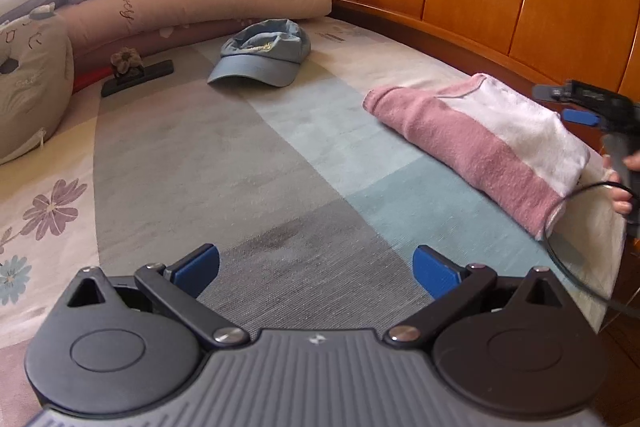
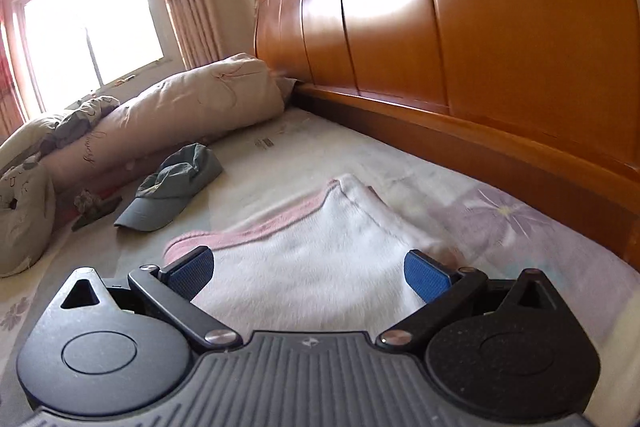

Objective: Fold clothes

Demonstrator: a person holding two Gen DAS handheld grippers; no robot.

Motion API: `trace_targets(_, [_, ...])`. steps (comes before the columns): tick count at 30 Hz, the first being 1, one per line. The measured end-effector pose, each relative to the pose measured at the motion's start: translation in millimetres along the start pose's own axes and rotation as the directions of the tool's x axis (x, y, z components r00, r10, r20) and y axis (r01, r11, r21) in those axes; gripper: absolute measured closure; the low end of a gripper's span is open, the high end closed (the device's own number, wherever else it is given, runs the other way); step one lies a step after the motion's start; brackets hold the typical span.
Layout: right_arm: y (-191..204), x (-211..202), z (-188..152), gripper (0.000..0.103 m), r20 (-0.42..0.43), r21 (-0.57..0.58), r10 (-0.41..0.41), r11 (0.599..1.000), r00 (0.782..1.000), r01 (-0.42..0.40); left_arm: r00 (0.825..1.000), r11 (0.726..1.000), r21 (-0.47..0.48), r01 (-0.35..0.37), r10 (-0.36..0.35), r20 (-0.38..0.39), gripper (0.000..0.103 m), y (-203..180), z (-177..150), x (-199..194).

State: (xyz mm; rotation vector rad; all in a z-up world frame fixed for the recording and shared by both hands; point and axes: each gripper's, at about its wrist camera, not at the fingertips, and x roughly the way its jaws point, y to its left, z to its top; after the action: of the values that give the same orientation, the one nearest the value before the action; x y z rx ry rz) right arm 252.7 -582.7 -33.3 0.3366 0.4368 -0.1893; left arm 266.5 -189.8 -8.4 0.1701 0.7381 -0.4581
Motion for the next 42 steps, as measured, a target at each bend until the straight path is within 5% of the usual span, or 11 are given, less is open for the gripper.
trace_targets(3, [-16.0,20.9,-1.3,0.0,-0.048,0.087,-0.083,0.992,0.995,0.087,1.0,0.999,0.037,-0.01,0.01,0.015,0.001,-6.3,-1.1,-7.7])
trace_targets(5, [-23.2,18.9,-0.7,0.0,-0.041,0.162,-0.061,0.985,0.997,0.067,1.0,1.0,0.028,-0.007,0.006,0.015,0.001,-6.8,-1.3,-8.6])
trace_targets(10, [2.9,28.8,15.3,0.0,-0.026,0.036,-0.076,0.996,0.997,0.077,1.0,1.0,-0.022,-0.002,0.002,0.008,0.001,-2.2,-4.8,-12.6])
trace_targets(14, [4.7,36.9,23.5,0.0,-0.042,0.042,-0.248,0.967,0.968,0.249,1.0,0.999,-0.029,-0.014,0.015,0.027,0.001,7.7,-5.1,-20.4])
trace_targets(18, [19.5,19.9,29.9,0.0,0.031,0.011,-0.155,0.988,0.987,0.155,0.999,0.998,-0.055,0.012,-0.01,0.037,0.001,21.4,-6.9,-19.6])
trace_targets(21, [26.8,35.4,24.0,0.0,-0.044,-0.016,-0.088,0.996,0.995,0.087,0.999,0.998,-0.055,0.032,-0.03,0.036,0.001,28.3,-8.1,-17.6])
trace_targets(25, [13.7,53.0,11.8,0.001,-0.149,-0.022,-0.228,0.974,0.962,0.228,0.996,0.998,0.021,0.066,-0.067,0.061,0.001,36.9,-9.5,-23.7])
trace_targets(32, [60.0,-15.1,-1.0,0.0,-0.157,-0.023,-0.257,0.966,0.953,0.257,0.983,0.982,0.115,0.153,-0.163,0.079,0.001,59.2,-11.8,-32.1])
trace_targets(42, [126.4,-94.4,-41.4,0.0,-0.247,0.007,-0.278,0.957,0.928,0.289,0.95,0.948,0.089,0.306,-0.31,0.032,0.001,66.8,0.5,-21.3])
